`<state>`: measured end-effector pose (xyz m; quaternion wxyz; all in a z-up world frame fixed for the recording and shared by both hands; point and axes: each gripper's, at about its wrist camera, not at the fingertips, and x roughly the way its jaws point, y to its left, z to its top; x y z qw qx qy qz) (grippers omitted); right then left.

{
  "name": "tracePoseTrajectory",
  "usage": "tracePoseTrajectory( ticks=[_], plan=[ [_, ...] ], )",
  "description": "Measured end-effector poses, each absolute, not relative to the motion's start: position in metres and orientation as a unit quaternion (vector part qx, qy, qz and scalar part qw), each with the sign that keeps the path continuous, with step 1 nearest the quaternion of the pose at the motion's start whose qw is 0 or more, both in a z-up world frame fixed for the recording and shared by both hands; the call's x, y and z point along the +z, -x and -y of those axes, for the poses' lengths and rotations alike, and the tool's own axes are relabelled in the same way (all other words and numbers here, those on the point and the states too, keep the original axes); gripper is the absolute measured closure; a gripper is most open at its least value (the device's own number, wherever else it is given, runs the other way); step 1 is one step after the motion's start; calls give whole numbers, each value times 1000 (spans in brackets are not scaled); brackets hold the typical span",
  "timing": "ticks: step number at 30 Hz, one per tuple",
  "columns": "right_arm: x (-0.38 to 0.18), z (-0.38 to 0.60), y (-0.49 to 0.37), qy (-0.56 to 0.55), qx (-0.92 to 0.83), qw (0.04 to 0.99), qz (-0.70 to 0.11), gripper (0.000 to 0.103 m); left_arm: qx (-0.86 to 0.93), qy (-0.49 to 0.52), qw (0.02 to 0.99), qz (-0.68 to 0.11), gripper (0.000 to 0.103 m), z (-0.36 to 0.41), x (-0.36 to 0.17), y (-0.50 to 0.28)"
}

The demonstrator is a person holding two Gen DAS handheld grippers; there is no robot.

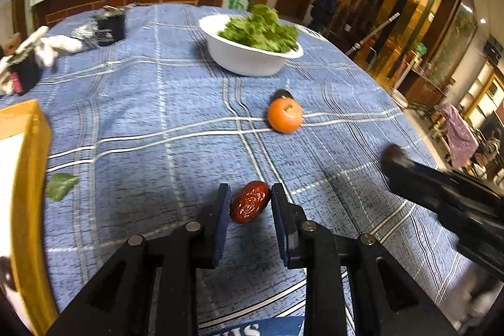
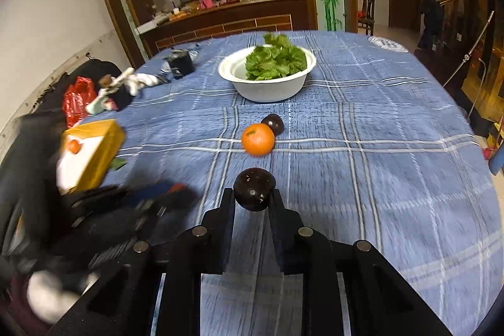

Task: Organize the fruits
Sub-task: 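Carry the date and plum over the white tray and open both tools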

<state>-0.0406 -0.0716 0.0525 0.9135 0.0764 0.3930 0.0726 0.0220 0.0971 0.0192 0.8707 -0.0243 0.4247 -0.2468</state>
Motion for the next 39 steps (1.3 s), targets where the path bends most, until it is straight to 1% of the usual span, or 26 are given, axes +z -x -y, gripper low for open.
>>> tracePoseTrajectory(
  ticks=[3,7,12,15,20,26,30,31,32,33,34,38,39],
  plan=[
    [71,70,70,-78,74,919,-380,79,-243,35,879,-409,78,-107,30,-9],
    [92,57,93,-71,95,922,-368,79,-238,60,880,-407,78,-132,45,22],
    [100,14,105,-69,159,916,-361,79,-181,91,902,-381,78,-199,69,72],
    [98,-26,106,-59,203,907,-364,79,-118,108,915,-370,78,-246,77,93],
    [86,-94,107,-36,264,887,-377,78,6,104,924,-369,78,-311,75,108],
    [64,-159,109,-7,310,859,-407,78,57,133,909,-390,78,-359,57,111],
    [52,-183,110,12,319,849,-420,78,55,144,905,-397,77,-369,50,110],
    [48,-188,110,18,319,848,-423,78,54,147,904,-399,75,-370,48,109],
    [47,-190,110,22,318,848,-424,77,52,151,903,-399,66,-370,47,109],
    [44,-192,110,27,316,848,-425,77,52,153,903,-398,61,-371,47,110],
    [45,-192,111,28,315,848,-425,77,53,154,904,-396,53,-372,48,111],
    [42,-190,109,22,314,846,-431,77,60,152,906,-389,43,-373,52,113],
    [42,-191,108,21,312,846,-432,77,61,152,907,-389,42,-372,53,114]
  ],
)
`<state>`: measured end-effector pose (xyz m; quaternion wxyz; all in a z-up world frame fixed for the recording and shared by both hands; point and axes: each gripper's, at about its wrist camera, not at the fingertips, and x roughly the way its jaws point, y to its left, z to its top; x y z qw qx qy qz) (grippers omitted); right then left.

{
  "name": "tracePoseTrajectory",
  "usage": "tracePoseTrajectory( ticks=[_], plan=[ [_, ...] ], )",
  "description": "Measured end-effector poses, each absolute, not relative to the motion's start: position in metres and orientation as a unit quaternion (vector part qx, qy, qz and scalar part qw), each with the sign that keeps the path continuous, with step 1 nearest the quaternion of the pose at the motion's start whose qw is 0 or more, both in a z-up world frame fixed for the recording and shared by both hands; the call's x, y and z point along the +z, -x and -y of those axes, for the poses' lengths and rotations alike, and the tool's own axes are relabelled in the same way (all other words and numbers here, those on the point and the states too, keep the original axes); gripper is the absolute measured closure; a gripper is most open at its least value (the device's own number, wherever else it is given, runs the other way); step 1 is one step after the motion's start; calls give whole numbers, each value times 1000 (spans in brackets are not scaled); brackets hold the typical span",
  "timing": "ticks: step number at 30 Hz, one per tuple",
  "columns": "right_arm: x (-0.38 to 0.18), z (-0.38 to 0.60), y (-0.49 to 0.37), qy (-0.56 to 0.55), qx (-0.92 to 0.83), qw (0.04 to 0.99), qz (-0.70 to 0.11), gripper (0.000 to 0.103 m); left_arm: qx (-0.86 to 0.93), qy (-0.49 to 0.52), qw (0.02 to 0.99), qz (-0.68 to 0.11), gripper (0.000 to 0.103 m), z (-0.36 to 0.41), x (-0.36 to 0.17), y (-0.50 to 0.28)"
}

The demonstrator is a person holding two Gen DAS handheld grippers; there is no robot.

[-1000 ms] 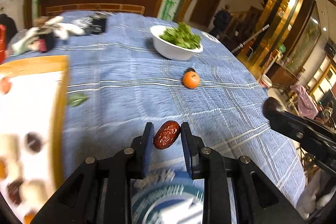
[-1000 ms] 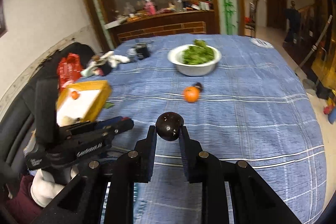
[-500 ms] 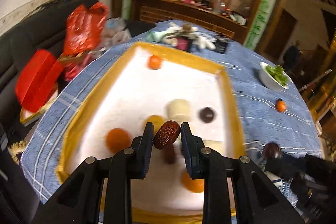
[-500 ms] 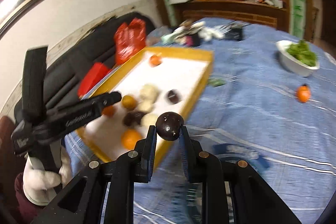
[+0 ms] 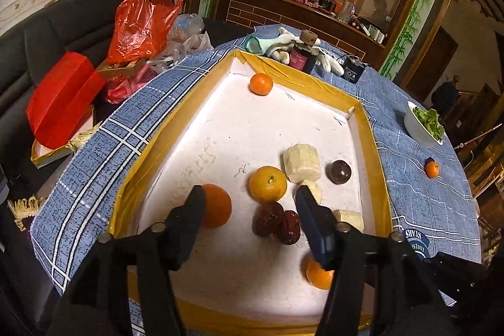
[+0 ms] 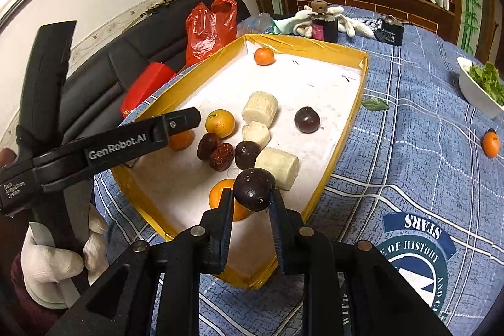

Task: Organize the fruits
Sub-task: 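Carry the date and plum over the white tray and open both tools, then withdraw both tools from the tray toward the orange and plum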

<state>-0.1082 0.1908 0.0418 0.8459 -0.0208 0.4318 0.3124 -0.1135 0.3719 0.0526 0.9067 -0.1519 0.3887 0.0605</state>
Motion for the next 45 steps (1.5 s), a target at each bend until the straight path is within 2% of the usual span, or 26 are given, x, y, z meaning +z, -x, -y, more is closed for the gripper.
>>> tracePoseTrajectory(
  ticks=[1,2,4,10,14,19,28,34,45],
  plan=[
    [41,-190,108,19,311,846,-433,75,60,152,907,-388,40,-371,54,114],
    [41,-188,108,15,310,846,-435,65,60,152,907,-387,39,-370,55,114],
    [42,-187,106,7,313,846,-431,57,59,153,909,-384,37,-368,59,117],
    [53,-182,118,11,308,857,-413,55,57,145,915,-373,31,-356,73,124],
    [61,-165,123,-11,299,866,-401,45,48,126,919,-371,22,-336,83,129],
    [64,-140,129,-45,282,873,-395,40,4,135,916,-377,16,-313,94,135],
    [47,-82,134,-109,235,875,-409,40,-36,69,924,-374,16,-248,107,150],
    [45,-37,138,-156,191,883,-400,34,-26,27,931,-362,15,-222,115,158],
    [37,0,143,-196,165,879,-402,33,-7,-35,939,-343,15,-186,125,170]
  ],
)
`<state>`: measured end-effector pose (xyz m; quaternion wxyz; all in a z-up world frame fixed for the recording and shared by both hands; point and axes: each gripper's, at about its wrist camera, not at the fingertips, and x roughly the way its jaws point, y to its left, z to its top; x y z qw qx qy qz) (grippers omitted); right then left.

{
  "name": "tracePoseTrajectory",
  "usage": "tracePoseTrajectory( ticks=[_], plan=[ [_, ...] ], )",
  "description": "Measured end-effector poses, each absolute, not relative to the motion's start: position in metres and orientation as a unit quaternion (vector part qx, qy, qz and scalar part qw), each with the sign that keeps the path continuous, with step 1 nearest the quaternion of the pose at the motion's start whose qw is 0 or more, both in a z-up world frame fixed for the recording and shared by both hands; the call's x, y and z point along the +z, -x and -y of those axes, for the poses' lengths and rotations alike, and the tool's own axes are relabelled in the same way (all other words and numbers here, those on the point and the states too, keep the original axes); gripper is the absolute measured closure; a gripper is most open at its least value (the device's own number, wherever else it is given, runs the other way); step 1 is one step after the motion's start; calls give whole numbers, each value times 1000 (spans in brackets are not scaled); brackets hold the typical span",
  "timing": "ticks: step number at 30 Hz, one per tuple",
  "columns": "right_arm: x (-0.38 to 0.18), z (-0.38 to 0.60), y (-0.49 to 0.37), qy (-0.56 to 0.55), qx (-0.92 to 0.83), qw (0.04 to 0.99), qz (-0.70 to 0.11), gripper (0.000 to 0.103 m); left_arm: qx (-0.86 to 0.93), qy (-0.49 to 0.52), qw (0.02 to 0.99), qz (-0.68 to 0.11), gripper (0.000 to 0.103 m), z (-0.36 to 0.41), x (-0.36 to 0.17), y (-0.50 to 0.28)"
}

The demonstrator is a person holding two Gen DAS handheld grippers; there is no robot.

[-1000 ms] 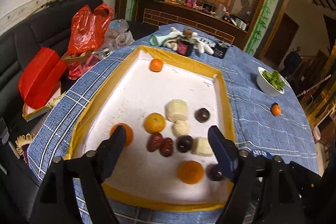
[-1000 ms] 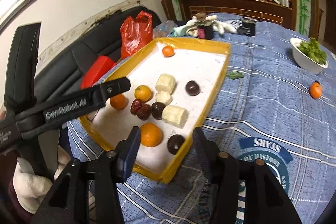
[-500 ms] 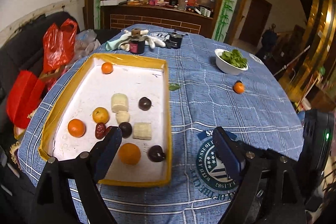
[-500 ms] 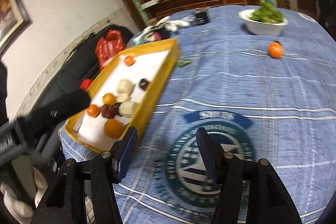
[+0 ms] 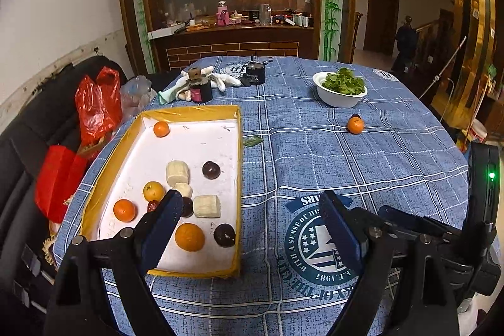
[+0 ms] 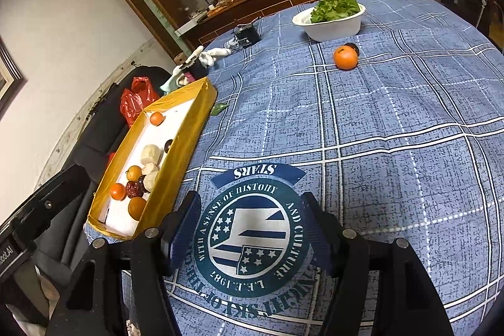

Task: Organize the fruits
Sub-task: 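Withdraw both tools from the tray toward the orange and plum, then grasp the orange with the left tool while the right tool grasps the dark plum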

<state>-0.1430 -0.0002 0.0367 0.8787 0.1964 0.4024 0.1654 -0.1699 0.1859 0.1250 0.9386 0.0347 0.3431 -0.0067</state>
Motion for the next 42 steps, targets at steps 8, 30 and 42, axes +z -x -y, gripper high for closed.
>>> tracePoseTrajectory(
  ticks=[8,30,42],
  plan=[
    [39,10,148,-209,163,880,-393,28,-11,-56,940,-338,15,-169,128,176],
    [48,55,130,-218,137,885,-388,24,-60,-28,929,-364,15,-158,114,159],
    [48,117,-10,-190,86,885,-415,24,-108,11,913,-394,15,-152,78,104]
  ],
)
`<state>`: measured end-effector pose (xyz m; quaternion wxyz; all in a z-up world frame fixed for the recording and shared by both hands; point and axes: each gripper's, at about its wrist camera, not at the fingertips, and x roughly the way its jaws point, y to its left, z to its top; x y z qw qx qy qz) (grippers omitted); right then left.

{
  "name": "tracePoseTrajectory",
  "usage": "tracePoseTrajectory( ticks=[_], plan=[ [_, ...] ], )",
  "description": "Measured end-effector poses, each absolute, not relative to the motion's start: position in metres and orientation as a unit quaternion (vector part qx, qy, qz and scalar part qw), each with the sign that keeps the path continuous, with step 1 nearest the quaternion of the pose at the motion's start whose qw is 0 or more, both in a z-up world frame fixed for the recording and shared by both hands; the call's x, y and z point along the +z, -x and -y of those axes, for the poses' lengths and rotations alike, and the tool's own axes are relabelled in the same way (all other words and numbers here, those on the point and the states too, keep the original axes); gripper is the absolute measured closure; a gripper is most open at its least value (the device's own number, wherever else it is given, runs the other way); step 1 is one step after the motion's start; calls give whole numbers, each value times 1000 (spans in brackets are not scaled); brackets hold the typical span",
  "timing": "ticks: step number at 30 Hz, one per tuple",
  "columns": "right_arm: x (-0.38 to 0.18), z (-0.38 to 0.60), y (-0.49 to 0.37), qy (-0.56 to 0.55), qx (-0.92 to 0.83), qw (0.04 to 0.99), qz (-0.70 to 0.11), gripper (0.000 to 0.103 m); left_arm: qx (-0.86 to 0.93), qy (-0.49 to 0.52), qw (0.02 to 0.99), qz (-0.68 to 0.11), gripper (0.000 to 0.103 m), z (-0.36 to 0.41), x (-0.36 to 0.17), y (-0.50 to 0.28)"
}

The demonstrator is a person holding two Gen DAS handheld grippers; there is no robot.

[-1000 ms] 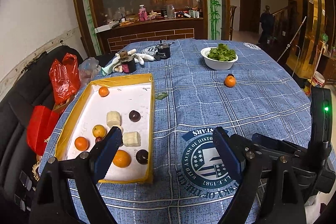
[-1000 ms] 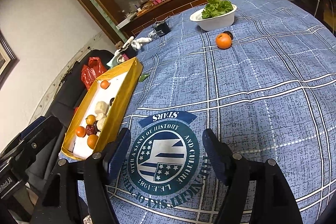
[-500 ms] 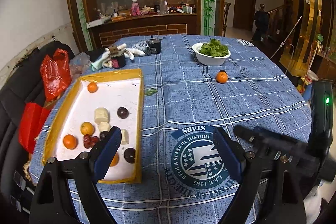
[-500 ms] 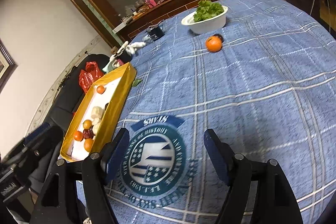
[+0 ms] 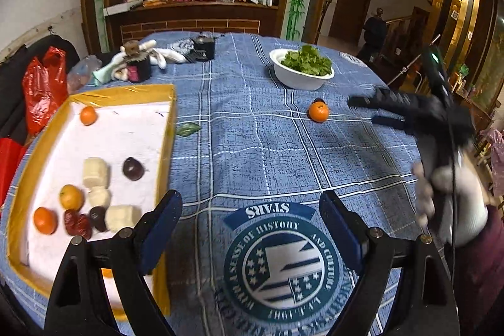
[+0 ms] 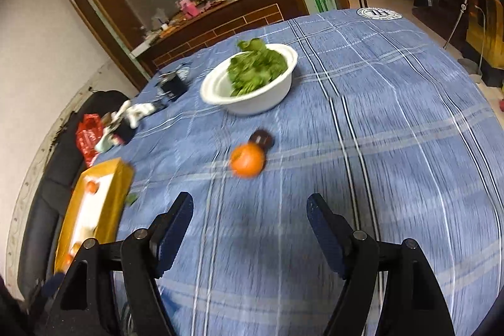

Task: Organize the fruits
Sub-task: 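Grasp the orange with the left tool while the right tool grasps the dark plum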

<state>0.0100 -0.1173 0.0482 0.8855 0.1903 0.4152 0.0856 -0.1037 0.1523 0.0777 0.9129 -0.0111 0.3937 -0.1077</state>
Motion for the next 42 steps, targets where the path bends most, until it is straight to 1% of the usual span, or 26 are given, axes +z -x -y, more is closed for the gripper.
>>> tracePoseTrajectory(
  ticks=[4,7,8,9,12,13,14,15,18,24,31,37,39,40,41,42],
  plan=[
    [42,122,-60,-206,80,876,-429,24,-117,1,906,-407,15,-143,66,89],
    [32,115,-95,-191,61,869,-452,26,-123,-6,902,-414,15,-137,61,79],
    [28,112,-103,-183,56,867,-460,31,-126,-9,901,-415,15,-133,60,74],
    [24,108,-111,-174,52,863,-471,35,-127,-11,901,-416,15,-132,60,71],
    [14,97,-124,-147,43,857,-492,51,-131,-15,899,-417,15,-126,61,61],
    [11,94,-126,-137,43,854,-499,66,-135,-14,898,-418,15,-123,61,57],
    [11,92,-125,-132,47,857,-496,71,-137,-14,898,-418,15,-121,62,55],
    [11,90,-124,-127,48,859,-494,73,-142,-12,896,-420,15,-118,62,51],
    [16,95,-117,-124,47,865,-484,74,-156,-6,888,-432,15,-110,60,35],
    [28,140,-76,-206,52,870,-445,73,-170,-27,880,-442,15,-76,51,-7],
    [14,164,-26,-281,81,851,-436,72,-207,-68,873,-437,15,-19,33,-61],
    [17,170,-26,-279,78,858,-423,72,-202,-114,871,-434,16,15,15,-88],
    [19,169,-25,-267,77,865,-418,72,-199,-124,865,-443,39,21,7,-93],
    [21,167,-25,-261,77,868,-416,72,-198,-124,862,-450,64,22,4,-94],
    [22,165,-24,-255,78,870,-414,72,-203,-115,864,-447,68,21,4,-93],
    [23,164,-25,-253,80,871,-413,71,-199,-114,863,-449,68,20,5,-93]
  ],
)
